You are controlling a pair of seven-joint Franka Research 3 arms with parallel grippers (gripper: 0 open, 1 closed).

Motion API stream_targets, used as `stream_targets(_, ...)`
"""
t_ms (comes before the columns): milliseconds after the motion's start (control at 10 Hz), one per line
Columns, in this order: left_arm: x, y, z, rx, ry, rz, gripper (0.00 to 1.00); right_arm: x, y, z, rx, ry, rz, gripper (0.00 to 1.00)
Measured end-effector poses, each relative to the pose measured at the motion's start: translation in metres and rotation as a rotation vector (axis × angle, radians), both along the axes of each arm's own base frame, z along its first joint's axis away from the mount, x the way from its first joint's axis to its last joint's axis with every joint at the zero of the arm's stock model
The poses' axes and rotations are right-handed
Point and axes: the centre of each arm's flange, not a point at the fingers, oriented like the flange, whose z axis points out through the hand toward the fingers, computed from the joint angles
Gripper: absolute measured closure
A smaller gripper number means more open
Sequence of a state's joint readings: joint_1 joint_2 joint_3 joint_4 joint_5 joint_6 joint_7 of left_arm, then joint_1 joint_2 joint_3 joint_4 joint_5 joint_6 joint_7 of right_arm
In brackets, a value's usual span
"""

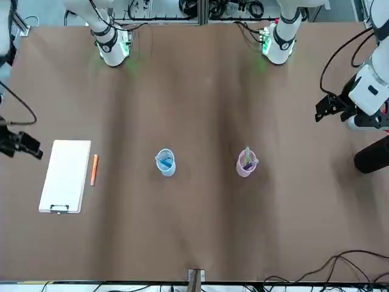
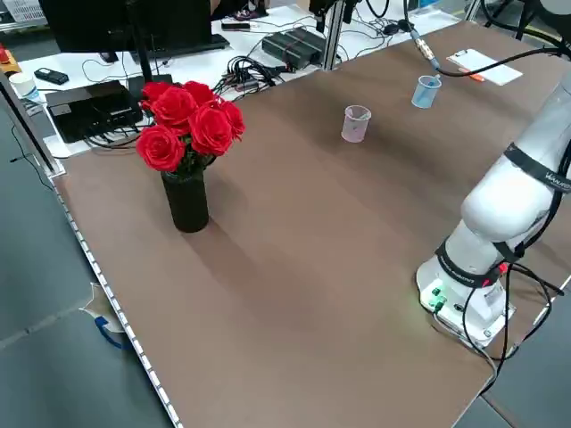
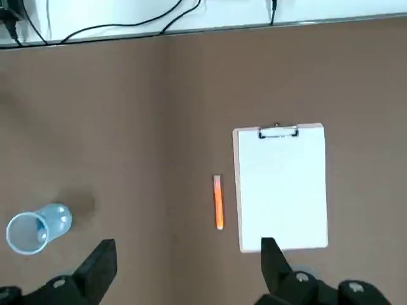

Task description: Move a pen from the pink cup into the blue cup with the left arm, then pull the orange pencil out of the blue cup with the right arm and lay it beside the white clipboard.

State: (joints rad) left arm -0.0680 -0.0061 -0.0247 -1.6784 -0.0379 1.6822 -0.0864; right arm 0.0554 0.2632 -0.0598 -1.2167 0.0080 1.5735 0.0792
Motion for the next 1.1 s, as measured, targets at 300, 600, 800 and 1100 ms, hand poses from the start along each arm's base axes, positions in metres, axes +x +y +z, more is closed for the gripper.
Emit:
stream_targets(300, 0.0, 0.0, 0.003, -0.001, -0.007, 0.0, 0.0, -0.048, 0.005, 0.008, 0.005, 0.008, 0.005, 0.0)
stream_targets(600, 0.002, 0.001, 0.013, -0.003, -0.027, 0.002, 0.0, -0.068, 0.007, -0.009, -0.015, 0.04, 0.005, 0.0)
stream_targets(800, 0.002, 0.001, 0.013, -0.003, -0.029, 0.002, 0.0, -0.067, 0.006, -0.014, -0.018, 0.034, 0.0, 0.0)
stream_targets(1100, 0.002, 0.003, 0.015, -0.003, -0.031, 0.006, 0.0, -0.067, 0.005, -0.013, -0.018, 0.028, -0.005, 0.0)
